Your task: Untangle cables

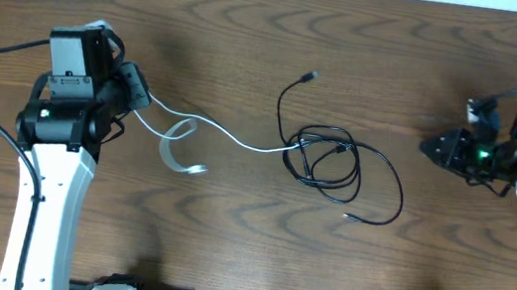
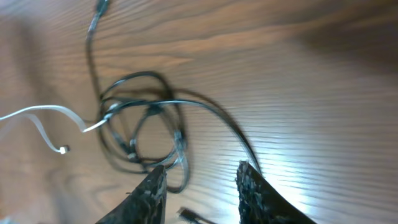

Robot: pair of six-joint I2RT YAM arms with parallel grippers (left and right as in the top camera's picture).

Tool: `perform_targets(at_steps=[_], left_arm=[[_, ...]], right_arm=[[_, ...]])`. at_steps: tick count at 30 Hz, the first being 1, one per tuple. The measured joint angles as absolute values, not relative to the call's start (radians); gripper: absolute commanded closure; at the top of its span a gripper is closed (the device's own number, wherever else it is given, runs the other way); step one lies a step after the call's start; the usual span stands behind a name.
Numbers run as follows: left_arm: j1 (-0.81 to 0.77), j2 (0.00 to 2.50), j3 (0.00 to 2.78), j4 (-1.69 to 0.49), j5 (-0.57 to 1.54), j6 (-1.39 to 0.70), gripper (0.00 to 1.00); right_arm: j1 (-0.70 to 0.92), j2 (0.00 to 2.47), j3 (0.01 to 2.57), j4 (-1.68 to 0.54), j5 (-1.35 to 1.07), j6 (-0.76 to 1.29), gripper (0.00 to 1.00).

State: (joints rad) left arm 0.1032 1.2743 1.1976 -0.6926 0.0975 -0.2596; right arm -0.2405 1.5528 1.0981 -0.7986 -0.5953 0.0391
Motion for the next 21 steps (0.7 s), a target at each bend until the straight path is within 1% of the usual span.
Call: perform_targets(at_steps=[1,2,3,7,13,21], left_arm=[[0.103,1.279,1.198,-0.693,0.120,-0.250,0.83],[0.103,1.282,1.198,-0.693,0.143,-0.236,0.75],[0.103,1.284,1.198,-0.693,0.173,-0.226,0.71],[0.086,1.287,1.198,-0.695,0.260,-0.181,0.62],[-0.022,1.291,1.198,-0.699,0.302,-0.156,0.58],[-0.255,1.416,1.198,-0.699,0.319,-0.154,0.57]], right_arm=[[-0.228,1.553,1.098,-0.797,-0.606,0.041,0.60],[-0.215,1.553,1.098,-0.794,-0.612,0.044,0.57],[-0.204,1.553,1.098,-0.790,-0.614,0.052,0.55],[-0.187,1.553,1.098,-0.781,-0.601,0.098,0.46],[-0.187,1.553,1.098,-0.786,-0.580,0.125,0.43],[-0.187,1.553,1.098,-0.800,-0.550,0.126,0.39]])
